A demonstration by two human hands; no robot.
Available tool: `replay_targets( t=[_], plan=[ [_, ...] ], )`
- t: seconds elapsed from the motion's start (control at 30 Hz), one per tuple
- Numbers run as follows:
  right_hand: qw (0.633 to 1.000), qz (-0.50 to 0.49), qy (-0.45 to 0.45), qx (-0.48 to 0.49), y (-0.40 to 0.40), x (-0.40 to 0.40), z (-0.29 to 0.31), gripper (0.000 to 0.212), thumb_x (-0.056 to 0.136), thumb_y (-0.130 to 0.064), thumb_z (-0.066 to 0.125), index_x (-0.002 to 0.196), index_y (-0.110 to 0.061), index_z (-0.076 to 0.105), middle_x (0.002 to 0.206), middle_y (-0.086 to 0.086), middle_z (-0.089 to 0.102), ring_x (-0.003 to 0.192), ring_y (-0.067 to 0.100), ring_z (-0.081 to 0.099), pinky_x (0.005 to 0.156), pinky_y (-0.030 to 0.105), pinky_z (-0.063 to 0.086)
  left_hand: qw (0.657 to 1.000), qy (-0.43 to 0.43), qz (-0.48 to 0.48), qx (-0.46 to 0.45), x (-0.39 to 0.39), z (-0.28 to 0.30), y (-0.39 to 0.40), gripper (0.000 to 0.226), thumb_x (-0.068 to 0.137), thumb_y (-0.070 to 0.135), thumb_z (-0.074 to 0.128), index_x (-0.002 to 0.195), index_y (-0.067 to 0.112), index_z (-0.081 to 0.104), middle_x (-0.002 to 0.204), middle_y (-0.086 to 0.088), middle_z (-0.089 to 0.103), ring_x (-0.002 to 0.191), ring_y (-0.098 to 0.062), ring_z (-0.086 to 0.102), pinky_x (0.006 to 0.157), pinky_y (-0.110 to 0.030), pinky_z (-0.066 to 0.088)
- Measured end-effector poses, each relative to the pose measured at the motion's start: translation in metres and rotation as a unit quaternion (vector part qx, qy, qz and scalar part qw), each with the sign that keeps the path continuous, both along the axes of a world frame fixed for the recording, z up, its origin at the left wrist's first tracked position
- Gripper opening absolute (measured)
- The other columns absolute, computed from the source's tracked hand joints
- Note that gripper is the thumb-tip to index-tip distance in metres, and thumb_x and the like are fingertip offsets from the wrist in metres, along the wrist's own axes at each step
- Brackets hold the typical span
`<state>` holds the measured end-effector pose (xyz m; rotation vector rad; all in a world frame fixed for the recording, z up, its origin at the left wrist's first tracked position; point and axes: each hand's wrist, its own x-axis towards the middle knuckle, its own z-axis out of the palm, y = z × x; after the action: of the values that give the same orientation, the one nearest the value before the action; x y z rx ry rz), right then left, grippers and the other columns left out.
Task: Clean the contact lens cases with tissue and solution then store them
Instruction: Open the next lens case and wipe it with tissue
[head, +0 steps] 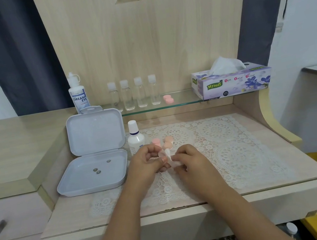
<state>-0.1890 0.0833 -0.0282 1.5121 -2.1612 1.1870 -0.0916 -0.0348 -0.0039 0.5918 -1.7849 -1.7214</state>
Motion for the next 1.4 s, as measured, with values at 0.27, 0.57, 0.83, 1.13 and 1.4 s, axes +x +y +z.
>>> replay_targets(
  t=[0.27, 0.57, 0.83, 1.13, 1.4],
  plan=[
    [0.997, -0.05, 0.052, 0.004, -0.005, 0.003, -0.004, 0.008, 0.073, -0.003, 0.069, 0.067, -0.007, 0.067, 0.08, -0.001, 0.051, 0.06, 0.01, 0.042, 0.043, 0.021, 0.034, 1.0, -0.011, -0.008, -0.025, 0.001, -0.001, 0.003, 0.023, 0.085, -0.005, 0.063, 0.102, 0.01, 0.068, 0.08, -0.012, 0.07, 0.07, -0.018, 0.069, 0.075, -0.028, 0.057],
    [0.998, -0.049, 0.017, 0.037, -0.003, 0.003, -0.003, 0.014, 0.081, -0.013, 0.07, 0.082, 0.001, 0.069, 0.089, 0.004, 0.055, 0.066, 0.016, 0.049, 0.05, 0.027, 0.041, 0.999, -0.025, -0.019, -0.032, 0.001, -0.001, 0.005, 0.022, 0.085, -0.004, 0.065, 0.106, 0.004, 0.066, 0.072, -0.012, 0.071, 0.075, -0.025, 0.071, 0.082, -0.034, 0.057],
    [0.994, -0.035, -0.106, 0.009, 0.003, 0.0, 0.006, 0.015, 0.086, -0.015, 0.068, 0.1, -0.015, 0.064, 0.1, -0.015, 0.046, 0.079, 0.003, 0.05, 0.067, 0.012, 0.041, 0.999, -0.016, 0.02, -0.047, 0.0, -0.001, 0.004, 0.025, 0.085, -0.003, 0.064, 0.097, 0.02, 0.067, 0.093, -0.001, 0.072, 0.082, -0.017, 0.071, 0.088, -0.035, 0.054],
    [0.976, -0.042, -0.191, -0.094, 0.009, -0.003, 0.015, 0.02, 0.092, -0.014, 0.062, 0.11, -0.022, 0.067, 0.104, -0.018, 0.053, 0.093, -0.003, 0.055, 0.081, 0.015, 0.048, 0.999, 0.001, 0.027, -0.045, 0.0, 0.001, 0.006, 0.027, 0.085, -0.005, 0.064, 0.095, 0.02, 0.065, 0.11, -0.002, 0.067, 0.088, -0.02, 0.07, 0.083, -0.027, 0.056],
    [0.998, -0.052, -0.006, 0.019, -0.001, 0.001, 0.001, 0.021, 0.084, -0.023, 0.069, 0.103, -0.015, 0.068, 0.099, -0.005, 0.053, 0.087, 0.012, 0.053, 0.068, 0.018, 0.042, 0.998, -0.014, 0.032, -0.051, 0.002, 0.0, 0.005, 0.026, 0.084, -0.003, 0.065, 0.094, 0.022, 0.066, 0.091, -0.008, 0.072, 0.084, -0.02, 0.071, 0.088, -0.035, 0.054]
  ],
)
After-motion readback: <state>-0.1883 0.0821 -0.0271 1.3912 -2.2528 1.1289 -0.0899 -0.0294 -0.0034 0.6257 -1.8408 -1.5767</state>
